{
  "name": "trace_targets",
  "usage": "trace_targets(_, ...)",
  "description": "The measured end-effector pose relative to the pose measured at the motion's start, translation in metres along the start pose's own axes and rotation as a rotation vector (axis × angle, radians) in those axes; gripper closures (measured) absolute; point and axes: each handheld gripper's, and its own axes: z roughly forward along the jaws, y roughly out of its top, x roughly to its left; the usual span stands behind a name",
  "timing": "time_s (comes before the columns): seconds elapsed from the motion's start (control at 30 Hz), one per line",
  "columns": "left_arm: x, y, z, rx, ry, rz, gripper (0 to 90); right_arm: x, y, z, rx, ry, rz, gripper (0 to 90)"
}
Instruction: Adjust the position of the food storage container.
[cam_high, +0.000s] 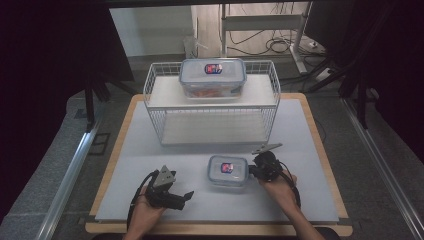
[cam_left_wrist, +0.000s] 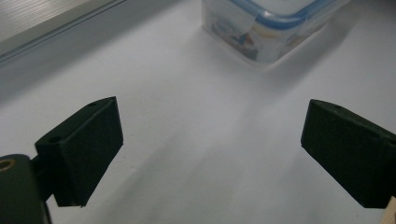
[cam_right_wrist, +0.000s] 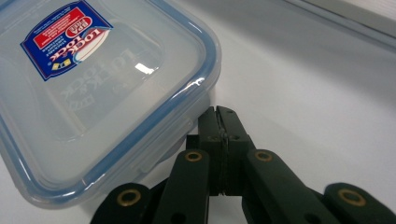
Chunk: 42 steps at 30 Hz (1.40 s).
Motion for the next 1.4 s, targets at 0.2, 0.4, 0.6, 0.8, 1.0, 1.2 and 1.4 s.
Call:
trace_targets(0.2, 0.001, -0.001, -0.002, -0.001, 0.003, -0.001, 5.6, 0.013, 0.012, 0.013, 0.0, 0.022, -0.038, 89.0)
trace_targets(0.4, 0.003, -0.002, -0.006, -0.007, 0.014, -0.007, 5.8, 0.011, 0.007, 0.0, -0.029, -0.016, -0.075, 82.8)
trace_targets(0.6, 0.007, -0.002, -0.014, -0.02, 0.048, -0.009, 8.7, 0.009, -0.006, -0.018, -0.069, -0.006, -0.107, 68.4)
trace_targets(0.8, 0.011, -0.003, -0.02, -0.022, 0.076, -0.014, 9.1, 0.009, -0.017, -0.033, -0.116, 0.001, -0.119, 52.8)
trace_targets(1.0, 0.014, -0.005, -0.022, -0.023, 0.071, -0.036, 10.3, 0.011, -0.026, -0.037, -0.135, 0.012, -0.114, 38.1)
trace_targets(1.2, 0.013, -0.007, -0.02, -0.024, 0.077, -0.025, 9.0, 0.012, -0.035, -0.043, -0.171, 0.004, -0.11, 24.3)
trace_targets(1.4, 0.012, -0.009, -0.017, -0.016, 0.087, -0.006, 5.1, 0.012, -0.044, -0.041, -0.177, -0.018, -0.112, 12.1)
